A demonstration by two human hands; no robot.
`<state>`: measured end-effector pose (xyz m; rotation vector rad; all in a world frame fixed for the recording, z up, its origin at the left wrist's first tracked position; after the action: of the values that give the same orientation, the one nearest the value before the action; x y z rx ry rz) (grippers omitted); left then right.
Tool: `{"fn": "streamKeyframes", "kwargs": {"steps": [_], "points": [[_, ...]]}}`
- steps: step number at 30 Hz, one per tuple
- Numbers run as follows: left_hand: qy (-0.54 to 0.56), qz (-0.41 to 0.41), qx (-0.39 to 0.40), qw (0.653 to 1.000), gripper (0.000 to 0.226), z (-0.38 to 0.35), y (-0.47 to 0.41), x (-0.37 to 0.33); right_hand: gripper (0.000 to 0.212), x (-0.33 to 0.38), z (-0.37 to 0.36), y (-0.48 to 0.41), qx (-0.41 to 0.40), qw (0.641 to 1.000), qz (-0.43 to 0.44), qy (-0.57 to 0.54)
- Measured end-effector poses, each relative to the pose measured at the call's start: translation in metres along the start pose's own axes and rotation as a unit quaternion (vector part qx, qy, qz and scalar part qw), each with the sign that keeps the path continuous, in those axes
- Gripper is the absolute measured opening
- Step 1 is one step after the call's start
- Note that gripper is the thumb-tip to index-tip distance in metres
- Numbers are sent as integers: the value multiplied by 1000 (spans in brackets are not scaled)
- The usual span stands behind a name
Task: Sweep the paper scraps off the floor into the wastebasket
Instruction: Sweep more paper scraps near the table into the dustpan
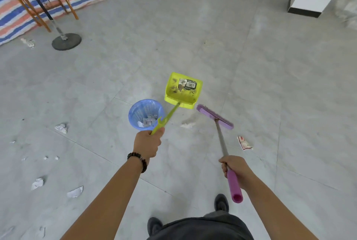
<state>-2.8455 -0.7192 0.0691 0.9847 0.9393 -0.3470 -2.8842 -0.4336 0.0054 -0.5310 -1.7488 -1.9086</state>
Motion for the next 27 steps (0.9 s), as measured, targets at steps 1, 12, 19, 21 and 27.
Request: {"fn": "streamKeyframes", "kwargs": {"steps": [1, 12, 19, 21, 27], "points": [[-2, 16, -1, 1000, 33, -12, 2, 3, 4, 7, 12, -11, -1, 1000, 1, 2], [-26, 215, -67, 974, 24, -126, 15, 75, 12, 79, 104, -143, 18, 996, -16, 90], [-107, 278, -74, 952, 28, -144, -9, 102, 8, 83, 91, -199, 58, 983, -78, 158], [-154, 281, -63, 945, 25, -144, -24, 96, 7, 76, 90, -205, 60, 970, -120, 202], [-292, 264, 9, 919, 16, -139, -56, 95, 24, 35, 99, -173, 93, 932, -124, 328]]}}
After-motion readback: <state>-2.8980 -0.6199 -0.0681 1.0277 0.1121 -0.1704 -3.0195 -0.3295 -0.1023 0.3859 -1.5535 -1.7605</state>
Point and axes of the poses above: each hand's wrist, its own y-axis away from the middle knuckle, its own z-axis out of the back of the hand, x = y × z, the point moved 1 cm from there along -y, towards the middle knuckle, and after that the axes turned 5 degrees about -x, right-handed, at the moved point
